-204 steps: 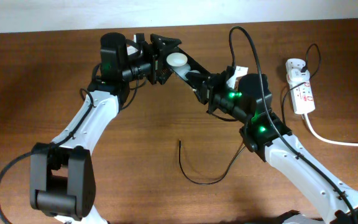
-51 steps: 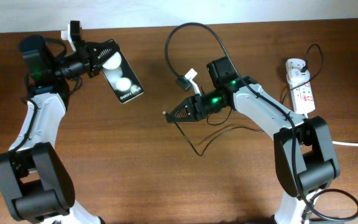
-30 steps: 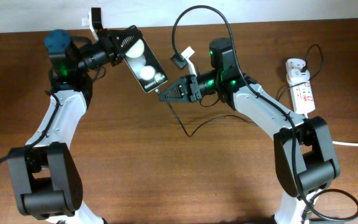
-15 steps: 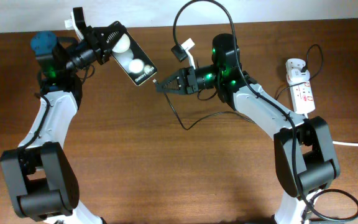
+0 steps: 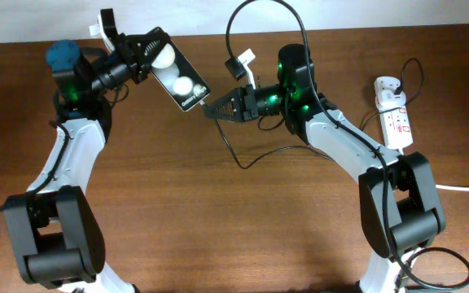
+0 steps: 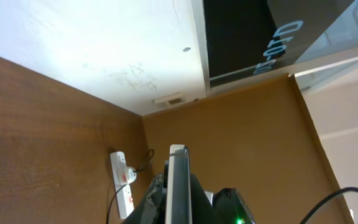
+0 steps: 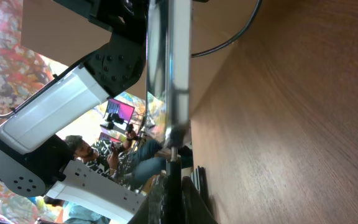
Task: Plug charger to phone and switch on socket
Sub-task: 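Lift the plug and push it into the phone's bottom port, then open the right gripper and pull it back from the phone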
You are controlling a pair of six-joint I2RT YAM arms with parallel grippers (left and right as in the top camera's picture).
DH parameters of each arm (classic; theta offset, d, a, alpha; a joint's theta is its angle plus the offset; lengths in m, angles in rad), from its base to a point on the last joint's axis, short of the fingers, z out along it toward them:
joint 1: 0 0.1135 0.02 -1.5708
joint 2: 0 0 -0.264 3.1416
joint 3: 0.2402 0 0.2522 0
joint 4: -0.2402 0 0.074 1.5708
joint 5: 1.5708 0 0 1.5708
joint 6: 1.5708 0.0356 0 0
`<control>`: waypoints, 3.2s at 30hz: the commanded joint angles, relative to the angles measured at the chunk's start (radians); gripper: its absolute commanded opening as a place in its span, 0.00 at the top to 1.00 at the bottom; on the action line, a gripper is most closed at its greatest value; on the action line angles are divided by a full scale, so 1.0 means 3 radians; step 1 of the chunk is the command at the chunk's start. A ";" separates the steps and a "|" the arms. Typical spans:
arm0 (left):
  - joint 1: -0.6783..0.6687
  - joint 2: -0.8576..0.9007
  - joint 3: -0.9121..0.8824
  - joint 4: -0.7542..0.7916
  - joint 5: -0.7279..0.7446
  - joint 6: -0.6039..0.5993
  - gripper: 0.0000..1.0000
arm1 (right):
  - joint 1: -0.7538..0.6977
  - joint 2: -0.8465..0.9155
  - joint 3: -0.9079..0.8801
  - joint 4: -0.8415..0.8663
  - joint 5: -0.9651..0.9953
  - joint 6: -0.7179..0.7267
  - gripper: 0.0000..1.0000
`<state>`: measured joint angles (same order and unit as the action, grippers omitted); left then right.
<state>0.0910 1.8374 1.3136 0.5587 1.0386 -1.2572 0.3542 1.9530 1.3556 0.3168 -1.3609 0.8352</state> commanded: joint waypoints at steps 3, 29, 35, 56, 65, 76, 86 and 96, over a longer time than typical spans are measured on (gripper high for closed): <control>-0.0010 -0.0080 0.0050 0.0028 -0.0181 0.0051 1.00 | 0.0022 -0.0078 0.0033 0.0048 0.0039 -0.0010 0.96; -0.0108 -0.0080 0.0050 0.0017 -0.0062 0.0025 1.00 | 0.0022 -0.0078 0.0033 0.0233 0.0215 0.0228 0.96; -0.0139 -0.0080 0.0050 0.0019 0.0003 -0.0051 1.00 | 0.0022 -0.0078 0.0033 0.0233 0.0245 0.0259 0.96; -0.0252 -0.0080 0.0050 0.0018 0.0205 -0.0172 1.00 | 0.0020 -0.0078 0.0033 0.0369 0.0215 0.0537 0.96; -0.0254 -0.0080 0.0050 0.0020 0.0401 -0.0225 1.00 | 0.0020 -0.0078 0.0033 0.0369 0.0186 0.0538 0.96; -0.0360 -0.0080 0.0050 0.0019 0.0594 -0.0221 1.00 | 0.0020 -0.0078 0.0033 0.0367 0.0211 0.0562 0.96; -0.0359 -0.0080 0.0050 0.0019 0.0568 -0.0223 1.00 | 0.0018 -0.0078 0.0033 0.0367 0.0212 0.0561 0.65; 0.0019 -0.0080 0.0050 0.0018 0.0654 -0.0221 1.00 | -0.0008 -0.0078 0.0033 0.0369 0.0257 0.0549 0.01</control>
<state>0.0895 1.8374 1.3148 0.5583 1.1923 -1.3067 0.3550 1.9491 1.3556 0.4240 -1.3159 1.0130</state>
